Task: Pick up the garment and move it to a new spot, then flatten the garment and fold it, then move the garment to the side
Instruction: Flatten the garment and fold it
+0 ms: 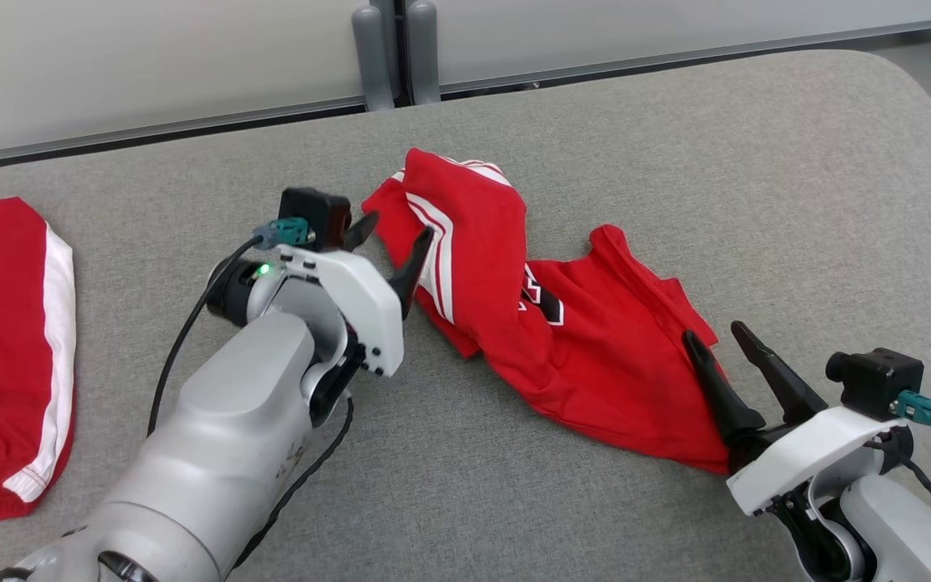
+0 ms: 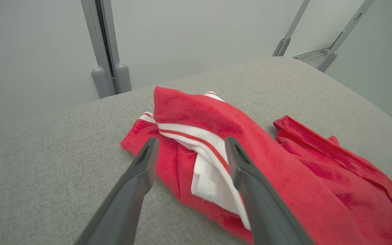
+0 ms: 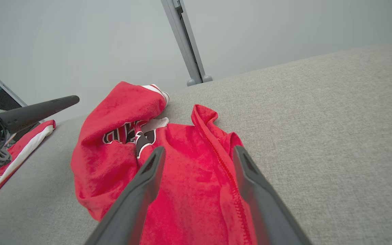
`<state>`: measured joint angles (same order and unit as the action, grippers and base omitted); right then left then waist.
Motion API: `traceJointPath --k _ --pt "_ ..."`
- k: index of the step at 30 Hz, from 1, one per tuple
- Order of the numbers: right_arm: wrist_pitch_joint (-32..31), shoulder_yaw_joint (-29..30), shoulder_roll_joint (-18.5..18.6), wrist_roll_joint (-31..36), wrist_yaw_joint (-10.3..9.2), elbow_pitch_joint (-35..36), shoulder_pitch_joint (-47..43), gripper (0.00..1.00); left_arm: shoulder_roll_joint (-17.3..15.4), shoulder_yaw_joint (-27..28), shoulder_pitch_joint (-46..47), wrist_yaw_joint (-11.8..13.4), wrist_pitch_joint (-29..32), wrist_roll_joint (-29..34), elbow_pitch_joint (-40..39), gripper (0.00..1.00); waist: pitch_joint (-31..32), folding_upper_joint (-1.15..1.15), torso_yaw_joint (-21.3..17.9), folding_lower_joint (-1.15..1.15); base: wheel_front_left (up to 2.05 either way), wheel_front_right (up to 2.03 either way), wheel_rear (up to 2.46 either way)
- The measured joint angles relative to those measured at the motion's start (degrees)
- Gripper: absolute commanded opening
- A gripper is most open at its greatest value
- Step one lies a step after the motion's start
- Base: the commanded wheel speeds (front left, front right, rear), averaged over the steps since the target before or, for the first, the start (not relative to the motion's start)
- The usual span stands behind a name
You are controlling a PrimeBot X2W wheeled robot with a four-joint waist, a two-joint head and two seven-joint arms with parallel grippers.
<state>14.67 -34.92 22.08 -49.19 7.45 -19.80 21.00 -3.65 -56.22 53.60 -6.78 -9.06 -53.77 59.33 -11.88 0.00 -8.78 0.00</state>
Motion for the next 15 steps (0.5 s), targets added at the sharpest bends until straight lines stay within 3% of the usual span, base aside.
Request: traceJointPath --k 9,15 --pt "0.1 0.0 -0.2 0.0 0.00 0.5 -0.4 1.00 -1.8 -0.9 -1.7 -0.5 5.1 -3.1 2.0 1.00 -0.8 0.00 -1.4 0.00 0.00 0.00 0.00" --pt "0.1 -0.2 -0.2 0.0 0.00 0.4 -0.3 1.00 -2.6 -2.7 -1.7 -0.5 8.3 -5.3 -1.3 1.00 -1.9 0.00 -2.2 0.00 0.00 0.00 0.00"
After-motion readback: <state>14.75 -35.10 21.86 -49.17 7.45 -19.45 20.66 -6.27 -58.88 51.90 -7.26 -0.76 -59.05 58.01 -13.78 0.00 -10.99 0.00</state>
